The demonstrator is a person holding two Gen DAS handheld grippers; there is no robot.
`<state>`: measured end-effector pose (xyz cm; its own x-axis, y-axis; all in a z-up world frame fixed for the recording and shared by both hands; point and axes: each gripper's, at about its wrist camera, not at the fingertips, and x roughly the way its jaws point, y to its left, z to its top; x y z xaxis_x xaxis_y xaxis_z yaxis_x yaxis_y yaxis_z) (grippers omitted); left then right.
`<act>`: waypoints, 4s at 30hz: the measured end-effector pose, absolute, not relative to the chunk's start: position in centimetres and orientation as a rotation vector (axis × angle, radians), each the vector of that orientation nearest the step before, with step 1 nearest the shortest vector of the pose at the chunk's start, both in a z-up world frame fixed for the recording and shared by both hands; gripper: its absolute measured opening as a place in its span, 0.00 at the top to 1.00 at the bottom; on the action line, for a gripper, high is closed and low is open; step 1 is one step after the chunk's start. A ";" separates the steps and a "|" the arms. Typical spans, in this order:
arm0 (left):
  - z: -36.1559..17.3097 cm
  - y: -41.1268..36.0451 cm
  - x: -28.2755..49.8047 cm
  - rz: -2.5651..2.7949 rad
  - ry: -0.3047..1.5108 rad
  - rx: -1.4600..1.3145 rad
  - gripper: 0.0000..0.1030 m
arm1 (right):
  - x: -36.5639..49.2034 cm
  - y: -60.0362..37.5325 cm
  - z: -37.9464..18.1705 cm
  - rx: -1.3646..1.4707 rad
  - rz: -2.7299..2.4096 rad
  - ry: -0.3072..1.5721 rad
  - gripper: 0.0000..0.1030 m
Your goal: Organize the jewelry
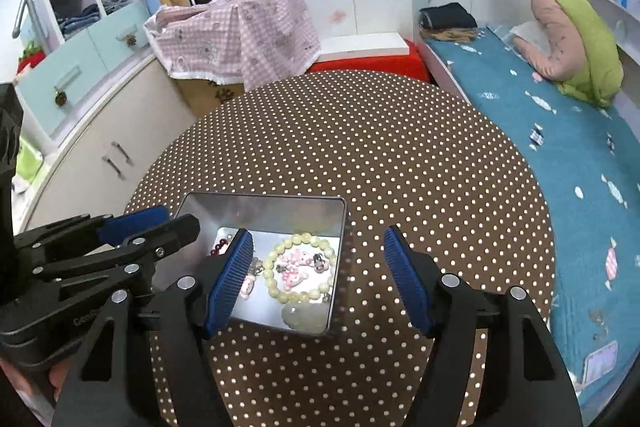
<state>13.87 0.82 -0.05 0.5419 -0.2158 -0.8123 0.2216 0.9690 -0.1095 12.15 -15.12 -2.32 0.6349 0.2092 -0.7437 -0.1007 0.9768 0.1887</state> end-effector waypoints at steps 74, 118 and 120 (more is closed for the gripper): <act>6.1 -0.1 1.4 -0.109 0.732 0.047 0.31 | 0.5 -16.8 3.6 0.124 0.041 0.640 0.19; 5.4 -0.3 1.4 -0.112 0.753 0.060 0.31 | 0.9 -16.6 2.6 0.156 0.043 0.665 0.19; 5.5 -0.3 1.4 -0.112 0.754 0.057 0.31 | 0.9 -16.6 2.6 0.155 0.043 0.666 0.19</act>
<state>1.41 -0.32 5.46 0.7233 -0.0813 -0.6858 0.1223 0.9924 0.0112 0.88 -16.60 2.61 0.7860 0.0894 -0.6117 0.0097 0.9876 0.1568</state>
